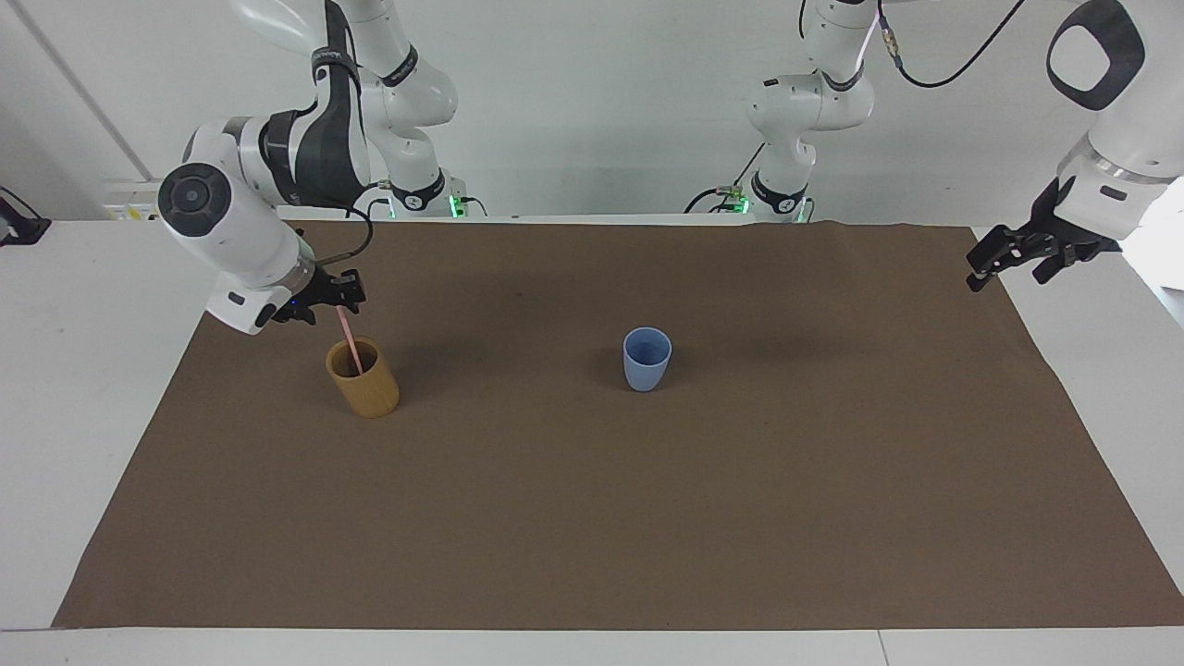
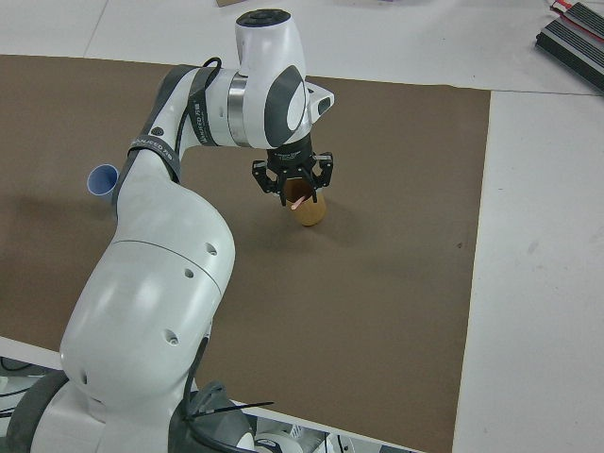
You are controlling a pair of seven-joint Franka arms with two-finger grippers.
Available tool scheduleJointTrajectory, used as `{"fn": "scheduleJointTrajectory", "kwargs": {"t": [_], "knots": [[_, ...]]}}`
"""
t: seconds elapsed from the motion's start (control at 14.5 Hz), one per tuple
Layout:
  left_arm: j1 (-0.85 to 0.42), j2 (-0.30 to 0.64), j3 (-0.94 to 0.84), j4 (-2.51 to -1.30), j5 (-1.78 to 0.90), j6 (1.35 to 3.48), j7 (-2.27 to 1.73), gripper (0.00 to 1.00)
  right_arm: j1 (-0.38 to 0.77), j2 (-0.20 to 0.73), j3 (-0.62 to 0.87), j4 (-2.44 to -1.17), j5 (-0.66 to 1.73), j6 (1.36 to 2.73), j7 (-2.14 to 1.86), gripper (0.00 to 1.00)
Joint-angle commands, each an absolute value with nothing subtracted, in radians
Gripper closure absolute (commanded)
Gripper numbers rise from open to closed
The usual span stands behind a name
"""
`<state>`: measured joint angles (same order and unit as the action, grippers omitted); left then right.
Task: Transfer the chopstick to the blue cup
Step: 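Grasp the pink chopstick in the brown tube with the right gripper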
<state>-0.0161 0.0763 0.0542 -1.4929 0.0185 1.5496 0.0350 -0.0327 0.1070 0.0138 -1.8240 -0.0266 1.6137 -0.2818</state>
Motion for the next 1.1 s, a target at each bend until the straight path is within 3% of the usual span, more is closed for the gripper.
{"fn": "scheduleJointTrajectory", "kwargs": {"t": [0.0,0.14,0.28,0.41,0.55,0.62,0.83,1.03], "knots": [[-0.025,0.068,0.04,-1.483,0.028,1.508,0.026,0.0,-0.035,0.094,0.018,-1.864,-0.029,1.631,-0.258,0.47],[-0.035,0.064,0.028,-1.479,0.021,1.483,0.005,0.0,-0.035,0.091,0.018,-1.873,-0.028,1.631,-0.256,0.47],[-0.083,0.06,0.025,-1.486,0.031,1.47,-0.002,0.0,-0.035,0.087,0.018,-1.884,-0.028,1.631,-0.256,0.54],[-0.083,0.017,0.028,-1.561,0.029,1.486,-0.002,0.0,-0.035,0.087,0.018,-1.882,-0.028,1.631,-0.258,0.71],[-0.08,-0.008,0.031,-1.601,0.025,1.493,0.0,0.0,-0.035,0.087,0.018,-1.882,-0.026,1.629,-0.255,0.96],[-0.083,-0.006,0.031,-1.601,0.025,1.497,-0.002,0.0,-0.035,0.087,0.018,-1.882,-0.026,1.629,-0.255,1.0],[-0.077,-0.008,0.038,-1.601,0.026,1.496,-0.002,0.0,-0.037,0.095,0.018,-1.836,-0.029,1.599,-0.258,1.0],[-0.078,-0.008,0.038,-1.601,0.026,1.496,0.0,0.0,-0.037,0.13,0.02,-1.624,-0.041,1.401,-0.258,1.0]]}}
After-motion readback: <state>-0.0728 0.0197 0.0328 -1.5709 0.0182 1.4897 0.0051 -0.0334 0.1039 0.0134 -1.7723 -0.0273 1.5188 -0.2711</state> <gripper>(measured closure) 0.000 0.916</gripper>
